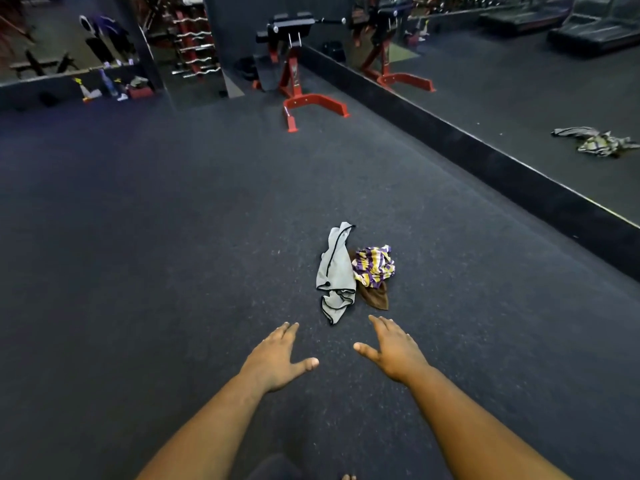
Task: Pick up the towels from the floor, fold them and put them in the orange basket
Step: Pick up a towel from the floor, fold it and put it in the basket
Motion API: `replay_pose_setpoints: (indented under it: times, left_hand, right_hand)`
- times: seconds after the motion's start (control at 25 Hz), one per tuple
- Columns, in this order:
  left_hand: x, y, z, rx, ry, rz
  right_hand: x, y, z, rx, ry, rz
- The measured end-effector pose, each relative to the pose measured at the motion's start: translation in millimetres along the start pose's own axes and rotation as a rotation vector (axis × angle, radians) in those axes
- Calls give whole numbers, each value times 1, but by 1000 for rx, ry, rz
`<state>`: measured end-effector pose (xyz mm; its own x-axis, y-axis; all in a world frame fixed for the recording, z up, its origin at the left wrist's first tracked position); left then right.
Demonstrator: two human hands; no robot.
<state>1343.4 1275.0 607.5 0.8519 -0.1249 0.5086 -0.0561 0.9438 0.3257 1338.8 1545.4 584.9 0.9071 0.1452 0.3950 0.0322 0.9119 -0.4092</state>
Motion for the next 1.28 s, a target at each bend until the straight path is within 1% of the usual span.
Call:
replay_pose_setpoints:
  times: [0.12, 0.24, 0.36, 0.48, 0.56, 0.72, 0.88, 0.96, 1.12, 1.28]
  left_hand:
    - [-77, -10, 15, 32, -45, 10]
    - [-159, -20, 30, 38, -66, -6]
    - [-242, -35, 39, 25, -166, -12]
    - [-310, -45, 57, -43, -263, -12]
    - [-346, -44, 70, -54, -296, -6]
    - [-433, -28, 79, -66, -349, 4]
    - [-520, -13, 51, -40, -400, 65]
    - [-574, -9, 22, -29, -428, 105]
    - [-694, -15, -48, -53, -443, 125]
    - [-779, -37, -121, -132, -492, 106]
  right_hand:
    - [-75, 4, 9, 4, -36, -3]
    - [-148, 9, 9, -3, -65, -45]
    - [-214, 14, 3, -39, -124, -125]
    - [-268, 19, 6, -71, -171, -165]
    - [-296, 20, 11, -97, -190, -175]
    - [-375, 47, 16, -152, -211, -195]
    - [-461, 93, 1, -194, -252, -196]
    - [-508, 128, -21, -203, -271, -237]
    - [-613, 204, -82, -179, -302, -343]
    - [-693, 259, -158, -125, -300, -370]
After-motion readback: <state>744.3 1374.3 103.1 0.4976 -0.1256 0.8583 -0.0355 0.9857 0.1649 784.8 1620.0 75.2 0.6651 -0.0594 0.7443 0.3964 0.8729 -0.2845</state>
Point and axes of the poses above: each hand's wrist, its own x-axis away from the middle knuckle, its own z-axis out of the back of the hand, y = z × x, the point moved 3 cm from there along -x, towards the middle knuckle, and after that the axes turned 5 degrees about z, right-handed, at the moved point
